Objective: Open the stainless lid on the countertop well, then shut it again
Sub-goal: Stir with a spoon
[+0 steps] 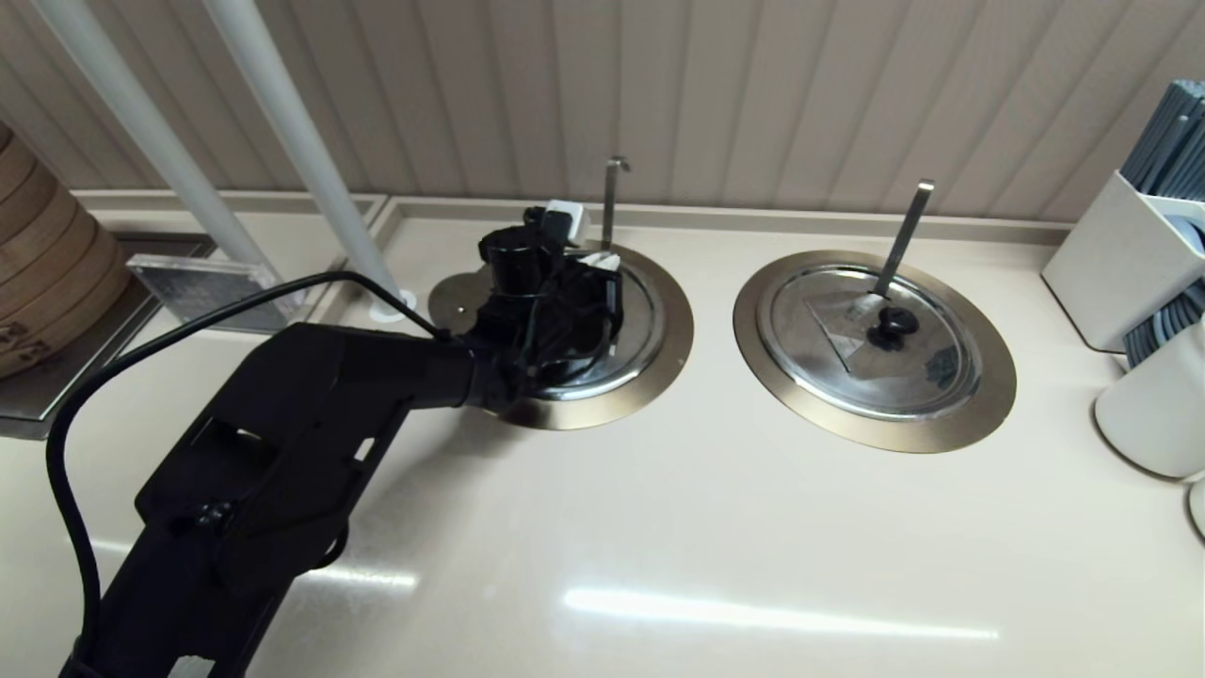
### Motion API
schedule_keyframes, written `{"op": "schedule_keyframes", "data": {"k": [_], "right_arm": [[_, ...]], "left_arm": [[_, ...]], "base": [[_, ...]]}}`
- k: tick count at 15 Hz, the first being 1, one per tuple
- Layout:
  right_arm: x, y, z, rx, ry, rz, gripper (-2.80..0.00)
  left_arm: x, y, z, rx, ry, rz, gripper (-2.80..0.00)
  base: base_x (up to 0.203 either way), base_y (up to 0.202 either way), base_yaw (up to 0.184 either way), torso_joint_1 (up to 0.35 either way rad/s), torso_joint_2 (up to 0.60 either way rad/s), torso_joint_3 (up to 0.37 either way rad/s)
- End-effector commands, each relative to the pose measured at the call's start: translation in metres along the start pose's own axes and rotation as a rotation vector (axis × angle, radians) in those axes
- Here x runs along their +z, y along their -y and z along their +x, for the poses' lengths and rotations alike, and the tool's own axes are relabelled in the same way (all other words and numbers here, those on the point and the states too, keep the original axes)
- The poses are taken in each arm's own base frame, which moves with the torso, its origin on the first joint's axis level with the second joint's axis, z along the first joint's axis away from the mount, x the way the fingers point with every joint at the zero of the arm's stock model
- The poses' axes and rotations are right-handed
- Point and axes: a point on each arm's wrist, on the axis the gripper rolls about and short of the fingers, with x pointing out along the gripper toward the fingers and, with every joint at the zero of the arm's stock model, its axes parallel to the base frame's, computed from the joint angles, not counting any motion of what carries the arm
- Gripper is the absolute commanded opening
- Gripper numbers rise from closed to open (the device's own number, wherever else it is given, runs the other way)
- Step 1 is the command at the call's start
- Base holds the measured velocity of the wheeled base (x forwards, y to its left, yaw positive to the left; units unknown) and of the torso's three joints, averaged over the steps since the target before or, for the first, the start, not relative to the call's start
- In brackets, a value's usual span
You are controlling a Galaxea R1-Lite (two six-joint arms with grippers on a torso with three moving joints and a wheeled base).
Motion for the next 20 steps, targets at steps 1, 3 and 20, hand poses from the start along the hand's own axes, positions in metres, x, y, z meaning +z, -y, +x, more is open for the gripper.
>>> {"op": "schedule_keyframes", "data": {"k": [1, 3, 20], "right_arm": [[-0.002, 0.0, 0.001, -0.001, -0.007, 0.0, 0.0], [-0.002, 0.0, 0.001, -0.001, -0.007, 0.0, 0.0], [-0.002, 0.0, 0.001, -0.001, -0.007, 0.0, 0.0]], "left_arm": [[0.012, 0.0, -0.003, 0.004, 0.026, -0.003, -2.8], [0.027, -0.001, -0.008, 0.016, 0.049, -0.016, -2.8], [0.085, -0.006, -0.074, 0.011, 0.028, -0.13, -2.8]], "base": [[0.0, 0.0, 0.0, 0.0, 0.0, 0.0], [0.0, 0.0, 0.0, 0.0, 0.0, 0.0], [0.0, 0.0, 0.0, 0.0, 0.0, 0.0]]}}
